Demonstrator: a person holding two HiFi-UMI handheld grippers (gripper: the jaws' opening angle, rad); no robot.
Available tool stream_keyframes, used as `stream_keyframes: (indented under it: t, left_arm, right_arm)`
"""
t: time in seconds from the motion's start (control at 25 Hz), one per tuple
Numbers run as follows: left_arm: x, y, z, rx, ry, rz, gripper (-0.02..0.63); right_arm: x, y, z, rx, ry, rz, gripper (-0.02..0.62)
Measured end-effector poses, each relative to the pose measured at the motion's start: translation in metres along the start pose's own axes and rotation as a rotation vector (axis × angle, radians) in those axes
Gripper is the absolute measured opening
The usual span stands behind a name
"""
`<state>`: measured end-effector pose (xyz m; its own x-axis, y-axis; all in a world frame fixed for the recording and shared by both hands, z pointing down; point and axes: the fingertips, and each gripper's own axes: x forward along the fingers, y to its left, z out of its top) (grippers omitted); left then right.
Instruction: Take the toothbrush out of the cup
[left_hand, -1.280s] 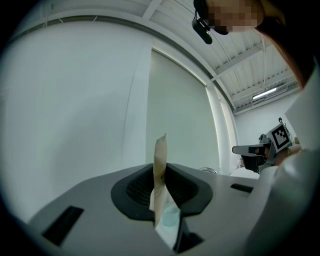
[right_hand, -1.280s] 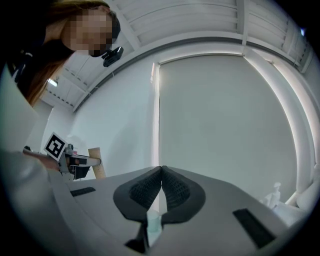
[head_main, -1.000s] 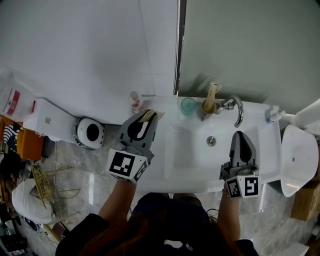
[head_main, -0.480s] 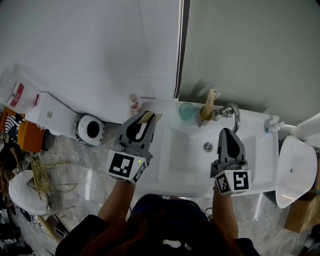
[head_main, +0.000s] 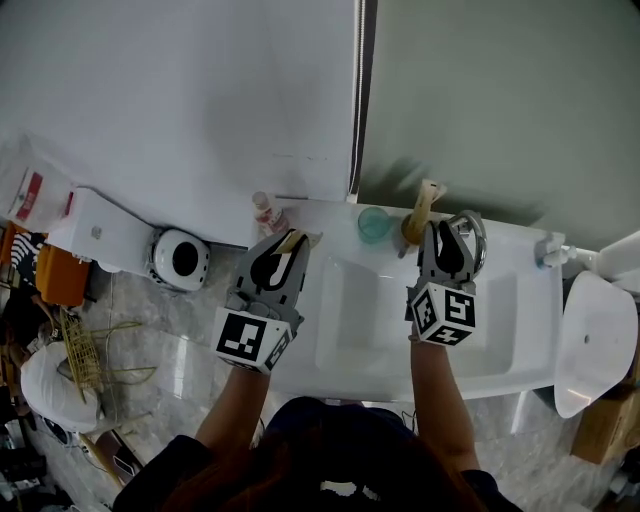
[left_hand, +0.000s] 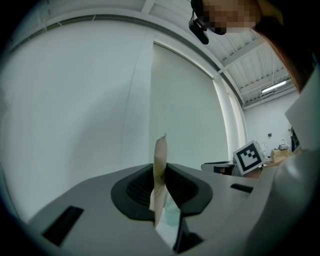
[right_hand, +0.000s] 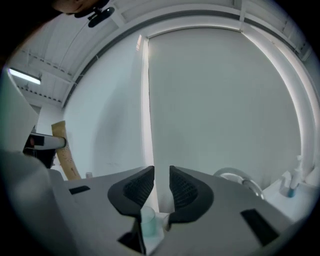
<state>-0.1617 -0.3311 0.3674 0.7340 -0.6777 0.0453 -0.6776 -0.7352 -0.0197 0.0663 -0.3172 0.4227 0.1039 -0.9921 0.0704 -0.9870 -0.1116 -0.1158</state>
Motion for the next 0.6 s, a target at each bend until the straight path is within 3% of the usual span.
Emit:
stream_keyframes:
  t: [0.6]
  left_arm:
    - [0.033, 0.024, -0.033, -0.027, 0.063, -0.008, 0.075]
  right_arm:
    - [0.108, -0.048, -0.07, -0.009, 0.185, -0.257, 0.278]
